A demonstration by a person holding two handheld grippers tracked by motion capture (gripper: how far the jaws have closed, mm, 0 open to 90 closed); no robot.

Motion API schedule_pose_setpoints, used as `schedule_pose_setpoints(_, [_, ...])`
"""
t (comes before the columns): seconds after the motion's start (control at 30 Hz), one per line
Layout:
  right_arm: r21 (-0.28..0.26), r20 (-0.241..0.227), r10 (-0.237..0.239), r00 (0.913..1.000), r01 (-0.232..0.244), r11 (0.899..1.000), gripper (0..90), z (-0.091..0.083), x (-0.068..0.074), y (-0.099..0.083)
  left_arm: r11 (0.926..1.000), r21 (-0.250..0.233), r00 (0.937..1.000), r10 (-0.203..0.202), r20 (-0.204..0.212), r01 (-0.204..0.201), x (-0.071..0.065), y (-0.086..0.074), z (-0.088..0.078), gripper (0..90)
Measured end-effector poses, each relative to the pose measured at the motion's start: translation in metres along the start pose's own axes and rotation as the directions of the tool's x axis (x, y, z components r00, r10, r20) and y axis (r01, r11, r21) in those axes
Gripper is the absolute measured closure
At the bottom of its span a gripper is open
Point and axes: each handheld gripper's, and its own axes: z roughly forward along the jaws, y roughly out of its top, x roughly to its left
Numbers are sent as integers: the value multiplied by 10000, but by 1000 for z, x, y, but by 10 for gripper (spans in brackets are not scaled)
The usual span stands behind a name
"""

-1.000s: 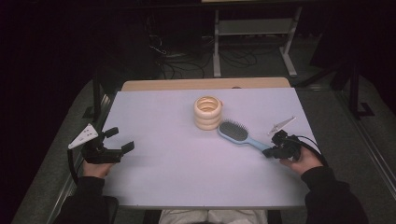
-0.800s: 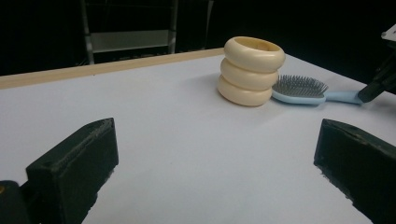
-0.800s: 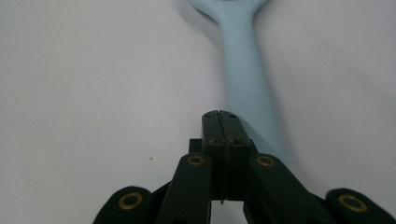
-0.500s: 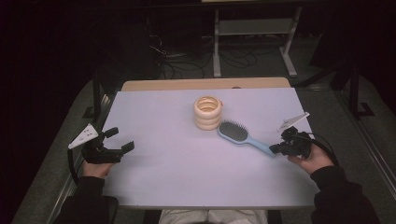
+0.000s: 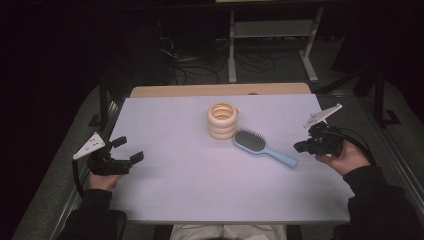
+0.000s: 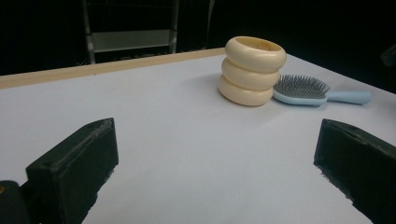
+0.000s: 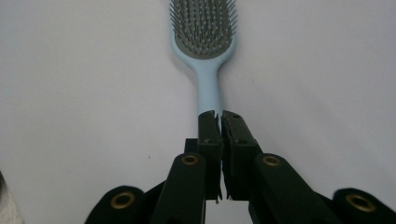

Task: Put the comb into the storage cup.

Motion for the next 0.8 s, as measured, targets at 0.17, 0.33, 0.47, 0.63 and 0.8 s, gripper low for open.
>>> schedule_pose_setpoints(0.17, [121, -59, -200, 9998, 201, 9997, 827, -2, -1, 14, 10000, -1, 10000, 2, 9, -2, 0, 0, 0, 0])
schedule_pose_setpoints(0.33, [188, -149, -279, 9995, 282, 9994, 800, 1, -3, 24, 10000, 22, 10000, 24, 27, -24, 0, 0, 0, 0])
schedule_pose_setpoints(0.47, [226, -168, -296, 9994, 299, 9993, 747, 5, -5, 31, 10000, 27, 10000, 9, 34, -9, 1, 0, 1, 0])
schedule_pose_setpoints(0.63, [253, -119, -372, 9992, 375, 9990, 628, 10, -6, 34, 10000, 48, 10000, 35, 47, -35, 1, 0, 1, 0])
schedule_pose_setpoints(0.8, [242, -133, -319, 9994, 323, 9992, 467, 15, -7, 35, 10000, 44, 10000, 34, 48, -34, 1, 0, 1, 0])
